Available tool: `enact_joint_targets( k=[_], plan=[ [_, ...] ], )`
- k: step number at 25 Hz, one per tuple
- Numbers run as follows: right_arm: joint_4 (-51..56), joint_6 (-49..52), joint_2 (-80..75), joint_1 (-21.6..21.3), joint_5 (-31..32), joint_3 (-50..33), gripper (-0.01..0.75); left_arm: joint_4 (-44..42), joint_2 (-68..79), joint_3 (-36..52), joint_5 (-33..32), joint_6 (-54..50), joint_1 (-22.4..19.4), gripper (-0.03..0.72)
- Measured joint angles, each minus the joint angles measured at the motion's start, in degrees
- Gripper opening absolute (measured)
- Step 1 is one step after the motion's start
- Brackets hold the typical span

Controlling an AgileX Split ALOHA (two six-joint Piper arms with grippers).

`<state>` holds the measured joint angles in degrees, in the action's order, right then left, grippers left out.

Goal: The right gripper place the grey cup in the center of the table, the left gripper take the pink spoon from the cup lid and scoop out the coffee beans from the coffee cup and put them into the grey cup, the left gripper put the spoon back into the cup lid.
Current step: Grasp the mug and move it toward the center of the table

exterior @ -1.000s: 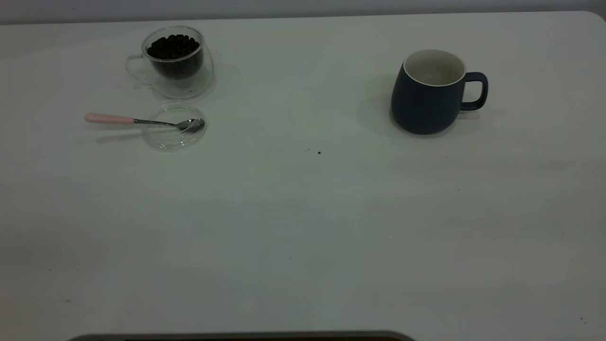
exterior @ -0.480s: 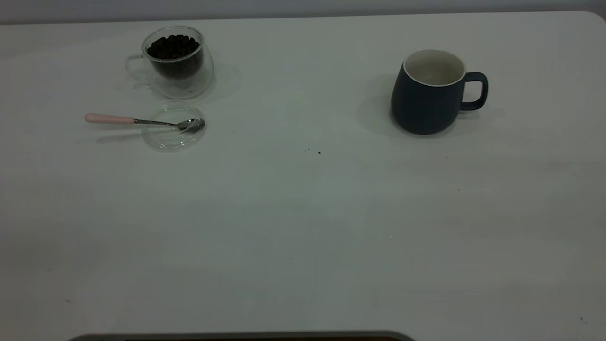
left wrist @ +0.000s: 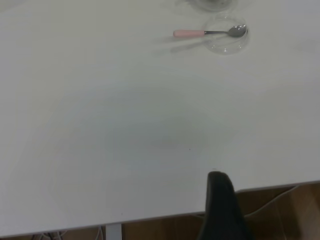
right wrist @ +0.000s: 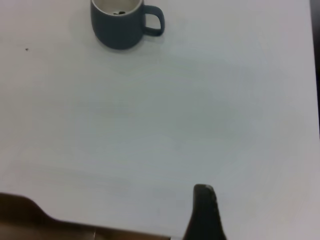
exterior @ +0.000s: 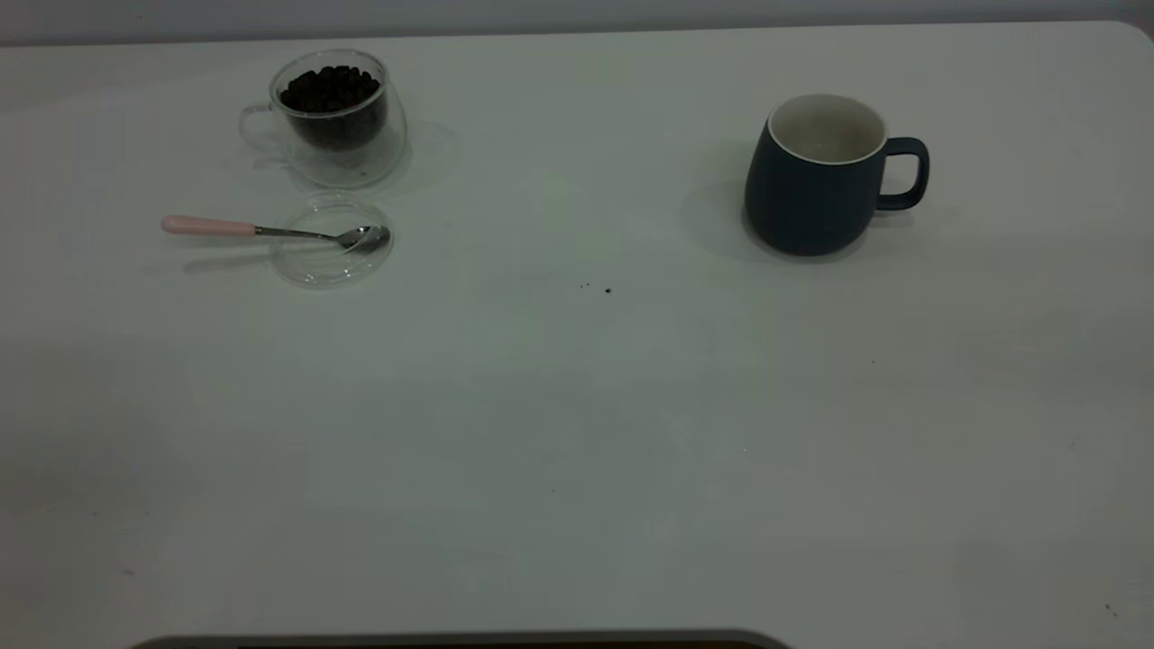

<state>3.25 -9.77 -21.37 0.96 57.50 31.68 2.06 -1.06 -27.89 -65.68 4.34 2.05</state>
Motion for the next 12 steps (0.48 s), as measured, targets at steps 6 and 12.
enact_joint_targets(
  k=[6,12],
  plan=[
    [3.32,-7.51,-20.41,0.00,-12.89,4.78,0.604,0.00,0.00,0.00,0.00,0.05,0.00,0.539],
    [8.63,-21.15,-43.02,0.00,-19.05,13.21,0.591,0.00,0.00,0.00,0.00,0.05,0.00,0.539]
  ],
)
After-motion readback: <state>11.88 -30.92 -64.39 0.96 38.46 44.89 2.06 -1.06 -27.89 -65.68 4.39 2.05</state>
